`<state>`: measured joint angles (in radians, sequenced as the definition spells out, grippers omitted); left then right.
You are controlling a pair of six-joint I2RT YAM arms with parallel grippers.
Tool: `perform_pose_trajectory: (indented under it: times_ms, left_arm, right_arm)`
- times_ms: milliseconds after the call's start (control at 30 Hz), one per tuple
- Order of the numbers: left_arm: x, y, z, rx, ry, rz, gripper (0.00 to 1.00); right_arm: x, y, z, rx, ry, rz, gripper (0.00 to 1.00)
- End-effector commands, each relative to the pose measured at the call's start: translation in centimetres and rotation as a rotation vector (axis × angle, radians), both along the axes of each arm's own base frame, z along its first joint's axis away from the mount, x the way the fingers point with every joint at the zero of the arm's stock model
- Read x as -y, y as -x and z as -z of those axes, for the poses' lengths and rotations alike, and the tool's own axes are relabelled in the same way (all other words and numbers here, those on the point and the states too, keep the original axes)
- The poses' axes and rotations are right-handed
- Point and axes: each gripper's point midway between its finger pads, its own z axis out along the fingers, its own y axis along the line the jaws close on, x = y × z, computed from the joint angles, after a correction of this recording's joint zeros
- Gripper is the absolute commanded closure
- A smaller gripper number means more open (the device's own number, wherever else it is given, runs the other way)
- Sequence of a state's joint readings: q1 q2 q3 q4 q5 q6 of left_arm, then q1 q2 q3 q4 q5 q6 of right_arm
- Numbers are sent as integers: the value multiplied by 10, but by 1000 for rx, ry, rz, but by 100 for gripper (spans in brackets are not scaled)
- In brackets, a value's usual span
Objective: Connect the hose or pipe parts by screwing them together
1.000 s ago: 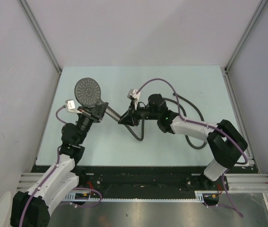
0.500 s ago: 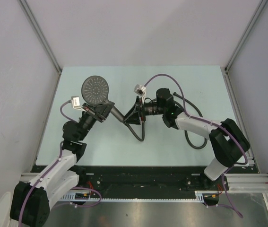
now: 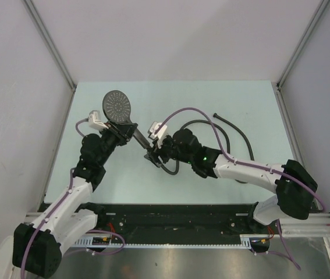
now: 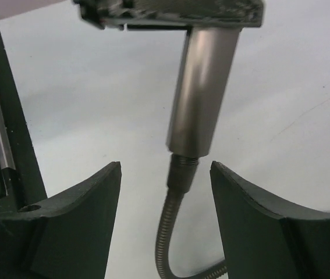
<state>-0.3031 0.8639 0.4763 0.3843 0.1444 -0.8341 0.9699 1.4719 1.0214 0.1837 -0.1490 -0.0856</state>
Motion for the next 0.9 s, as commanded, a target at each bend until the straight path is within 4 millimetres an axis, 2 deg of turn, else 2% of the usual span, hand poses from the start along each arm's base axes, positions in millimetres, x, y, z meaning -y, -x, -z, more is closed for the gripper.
perform_pose_trajectory:
  times_ms: [0,33,67,233,367,467,500,567,667,700,733,800,833,867]
  left_arm:
    - [-19,-10,-34,27,-8,-121,100]
    - [-20,-9,-31,6,-11,-127,100]
    - [-21,-9,-30,-8,-3,-134,99]
    - [-27,-7,-38,-24,15,-167,100]
    - [-31,-3,-47,-17,34,-182,100]
    - [-31,-1,-47,-24,48,-184,99]
    - [-31,0,-45,-29,49,-184,100]
    - [-27,3,-41,-44,68,-160,100]
    - [-17,6,-23,-84,96,-110,100]
    - [-14,7,-15,-87,102,-93,100]
    - [-12,9,-12,-88,115,-79,100]
    - [-6,13,-8,-54,125,-38,100]
    - [-6,16,-11,-25,126,-29,99]
    - [-6,19,-3,-17,120,-21,100]
  right_arm:
    - [1,-20,-3,173,81,169,33]
    - [0,-24,-5,199,78,216,33]
    - [-5,-19,-3,213,86,216,33]
    - [-13,-25,12,242,99,290,39]
    - [-18,-26,15,255,93,309,41]
    - [-22,-26,9,262,64,313,53]
    - [-24,-26,6,261,44,314,63]
    - [-27,-25,2,250,17,306,70]
    - [-30,-29,5,191,-29,269,78]
    - [-33,-29,4,181,-45,251,87]
    - [-31,-33,4,176,-50,251,92]
    - [-36,-27,0,157,-70,177,100]
    - [-33,-30,-3,123,-97,163,100]
    - [-30,-31,-4,100,-116,131,100]
